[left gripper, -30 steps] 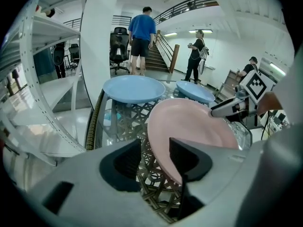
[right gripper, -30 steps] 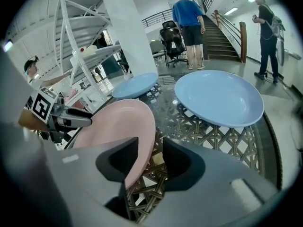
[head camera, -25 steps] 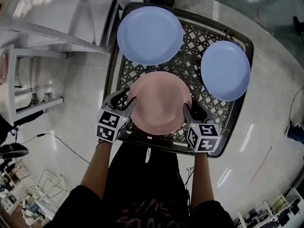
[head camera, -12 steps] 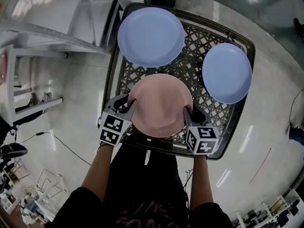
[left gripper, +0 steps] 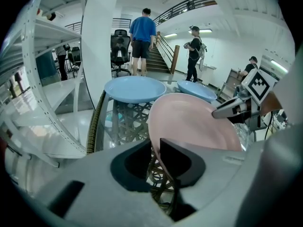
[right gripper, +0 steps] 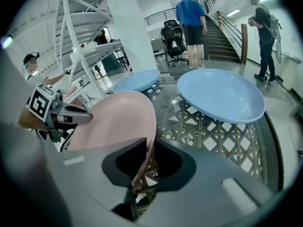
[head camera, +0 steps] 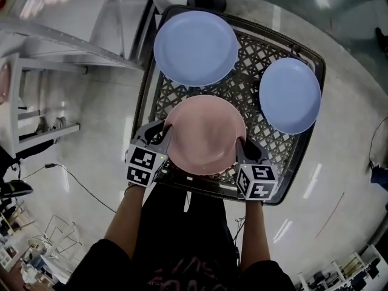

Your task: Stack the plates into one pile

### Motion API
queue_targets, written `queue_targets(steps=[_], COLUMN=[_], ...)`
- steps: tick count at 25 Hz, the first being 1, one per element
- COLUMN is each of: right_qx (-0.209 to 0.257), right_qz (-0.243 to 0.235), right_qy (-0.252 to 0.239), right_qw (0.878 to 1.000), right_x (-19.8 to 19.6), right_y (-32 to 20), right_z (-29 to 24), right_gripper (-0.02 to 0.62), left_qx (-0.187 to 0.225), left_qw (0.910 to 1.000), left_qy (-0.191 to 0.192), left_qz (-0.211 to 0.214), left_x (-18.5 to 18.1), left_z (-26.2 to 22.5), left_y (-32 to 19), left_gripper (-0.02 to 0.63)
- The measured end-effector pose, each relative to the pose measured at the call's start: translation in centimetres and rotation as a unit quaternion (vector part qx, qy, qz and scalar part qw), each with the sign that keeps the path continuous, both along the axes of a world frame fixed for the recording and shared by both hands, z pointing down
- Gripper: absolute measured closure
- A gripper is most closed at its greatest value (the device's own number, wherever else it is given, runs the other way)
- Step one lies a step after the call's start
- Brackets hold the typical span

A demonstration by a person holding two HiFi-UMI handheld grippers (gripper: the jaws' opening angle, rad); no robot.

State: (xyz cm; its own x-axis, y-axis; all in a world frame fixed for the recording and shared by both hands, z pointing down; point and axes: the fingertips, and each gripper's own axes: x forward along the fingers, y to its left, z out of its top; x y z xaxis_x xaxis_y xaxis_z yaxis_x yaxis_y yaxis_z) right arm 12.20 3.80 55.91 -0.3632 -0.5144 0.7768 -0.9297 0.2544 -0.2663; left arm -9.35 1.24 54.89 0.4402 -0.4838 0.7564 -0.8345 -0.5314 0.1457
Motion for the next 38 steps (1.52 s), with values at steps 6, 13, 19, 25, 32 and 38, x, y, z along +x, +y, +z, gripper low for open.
queue_targets(steps=[6,13,19,25,32,38], right_qx=[0.018,0.043,0.065,0.088,0.113,0.125], right_qz=[0.006,0.009,0.01,0.004,-0.007,-0.011], right_qy=[-0.006,-0.01,-0.013,-0.02,-0.021,-0.02], right_qw=[1.0,0.999,0.998,0.996,0.993,0.992], right_x=[-0.2,-0.2,-0.6,-1.3,-2.0,-1.8], right_y=[-0.6,-1.5,-2.9,-4.2,-6.0,-7.9], right_z=[-1.6,-3.9,-6.2,-8.6,-11.4,-12.5], right_gripper=[0.543,0.546,0.548,0.551,0.554,0.554], left_qx=[0.022,0.045,0.068,0.09,0.11,0.121], left_qw=[0.9993,0.9981,0.9964,0.9938,0.9905,0.9888], left_qy=[0.018,0.026,0.029,0.03,0.037,0.04], left_qz=[-0.026,-0.033,-0.041,-0.057,-0.074,-0.078], left_x=[-0.6,-0.7,-1.1,-1.9,-2.7,-2.6], left_z=[-2.1,-4.4,-6.9,-9.6,-12.0,-13.0], left_y=[-0.8,-1.5,-2.7,-3.4,-4.3,-6.1], left_gripper=[0.571,0.572,0.574,0.577,0.578,0.578])
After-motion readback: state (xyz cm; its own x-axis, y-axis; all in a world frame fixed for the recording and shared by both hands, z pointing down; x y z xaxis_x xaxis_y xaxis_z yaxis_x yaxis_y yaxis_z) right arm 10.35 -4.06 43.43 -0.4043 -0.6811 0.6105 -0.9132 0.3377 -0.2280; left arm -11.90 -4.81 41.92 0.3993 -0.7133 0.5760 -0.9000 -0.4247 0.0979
